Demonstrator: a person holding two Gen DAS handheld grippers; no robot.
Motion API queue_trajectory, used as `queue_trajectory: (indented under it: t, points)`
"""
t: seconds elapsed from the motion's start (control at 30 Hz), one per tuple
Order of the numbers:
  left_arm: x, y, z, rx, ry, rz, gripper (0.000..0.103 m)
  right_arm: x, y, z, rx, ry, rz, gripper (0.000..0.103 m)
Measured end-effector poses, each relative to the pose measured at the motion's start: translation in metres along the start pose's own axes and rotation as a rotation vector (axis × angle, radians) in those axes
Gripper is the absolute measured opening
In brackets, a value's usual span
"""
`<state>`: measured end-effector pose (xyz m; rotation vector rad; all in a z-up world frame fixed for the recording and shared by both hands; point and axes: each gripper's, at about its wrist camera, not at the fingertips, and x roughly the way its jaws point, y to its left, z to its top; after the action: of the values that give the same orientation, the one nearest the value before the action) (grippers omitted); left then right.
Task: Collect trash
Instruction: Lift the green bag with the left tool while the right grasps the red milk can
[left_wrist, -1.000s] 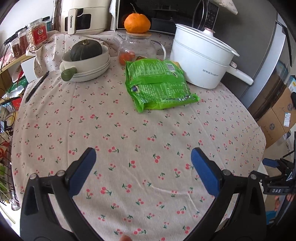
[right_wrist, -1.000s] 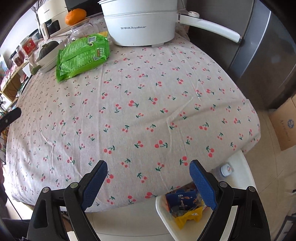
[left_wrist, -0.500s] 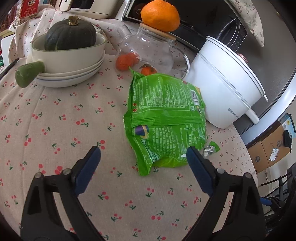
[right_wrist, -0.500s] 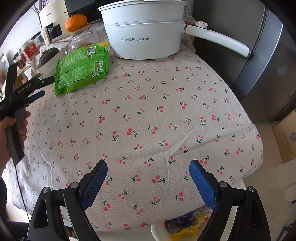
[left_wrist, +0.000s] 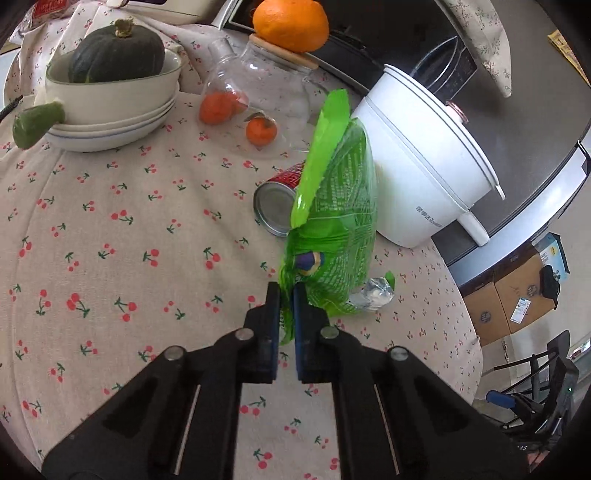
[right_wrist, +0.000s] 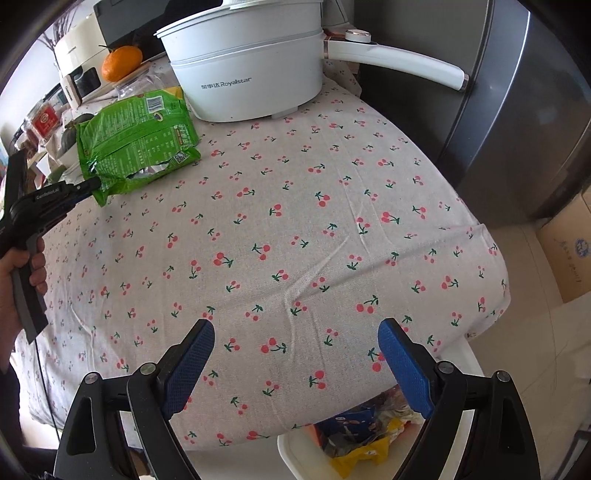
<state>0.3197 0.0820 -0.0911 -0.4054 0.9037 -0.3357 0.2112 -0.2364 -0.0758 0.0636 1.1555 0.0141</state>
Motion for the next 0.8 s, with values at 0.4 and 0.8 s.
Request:
queue_trajectory:
  t: [0.4, 0.8]
  points:
    - [-0.087, -0.037, -0.025, 0.082, -0.059, 0.035, 0.005, -0.026, -0.003, -0.016, 0.040, -0.042, 0.038, 0.092]
    - [-0.165, -0.024, -0.050, 0.129, -0.165, 0.183, 0.005, -0.027, 0.003, -0.022, 0.052, -0.054, 0.049, 0.092]
